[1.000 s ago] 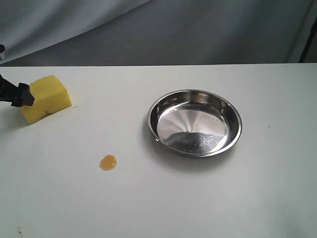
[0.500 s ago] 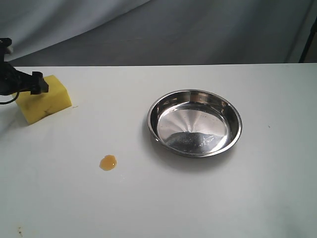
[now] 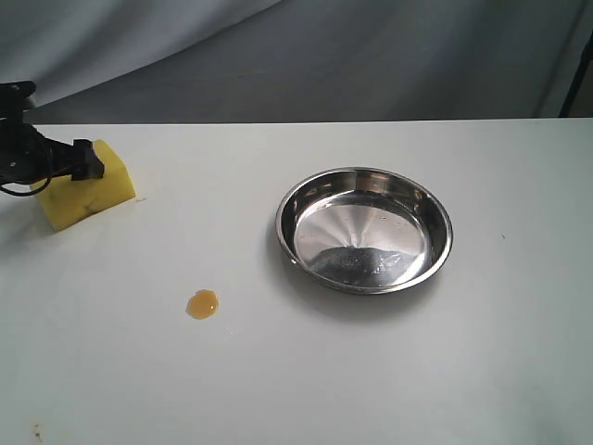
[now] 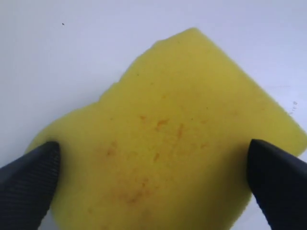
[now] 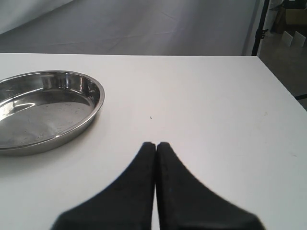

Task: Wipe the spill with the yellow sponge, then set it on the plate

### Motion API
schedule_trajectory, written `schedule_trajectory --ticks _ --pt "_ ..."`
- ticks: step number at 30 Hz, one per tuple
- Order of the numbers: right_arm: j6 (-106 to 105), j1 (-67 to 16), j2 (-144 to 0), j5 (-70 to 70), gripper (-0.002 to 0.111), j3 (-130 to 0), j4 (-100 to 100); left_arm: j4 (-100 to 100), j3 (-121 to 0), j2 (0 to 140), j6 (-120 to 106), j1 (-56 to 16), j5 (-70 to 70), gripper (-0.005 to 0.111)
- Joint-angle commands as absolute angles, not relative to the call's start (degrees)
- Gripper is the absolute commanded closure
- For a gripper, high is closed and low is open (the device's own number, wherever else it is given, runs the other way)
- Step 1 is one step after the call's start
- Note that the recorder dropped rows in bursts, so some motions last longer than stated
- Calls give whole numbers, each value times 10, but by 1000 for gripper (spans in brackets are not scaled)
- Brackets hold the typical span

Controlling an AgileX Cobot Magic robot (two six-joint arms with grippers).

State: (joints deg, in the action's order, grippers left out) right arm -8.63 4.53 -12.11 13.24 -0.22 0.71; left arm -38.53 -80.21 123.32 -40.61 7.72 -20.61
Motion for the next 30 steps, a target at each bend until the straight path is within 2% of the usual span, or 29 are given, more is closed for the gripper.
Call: schedule_trajectory --ticks 1,2,4,8,16,25,27,30 --pt "-86 47 -123 128 108 0 4 -384 -803 1243 -408 73 -212 36" --pt "-86 47 -123 128 108 0 4 -384 -803 1243 -408 73 -212 45" --pt "-86 47 -123 128 108 0 4 -384 -803 1243 -417 73 -209 70" --pt "-86 47 -123 128 108 0 4 -384 -803 1243 -469 73 -211 106" --pt "-86 47 -123 128 108 0 4 -383 -803 1233 -541 73 -212 106" --pt "-86 47 -123 128 108 0 4 -383 -803 1232 -547 69 -294 107" --pt "-86 47 -123 128 108 0 4 -383 -803 1233 -547 60 -302 107" --pt "-86 47 -123 128 108 0 4 -383 -803 1234 -580 3 -263 107"
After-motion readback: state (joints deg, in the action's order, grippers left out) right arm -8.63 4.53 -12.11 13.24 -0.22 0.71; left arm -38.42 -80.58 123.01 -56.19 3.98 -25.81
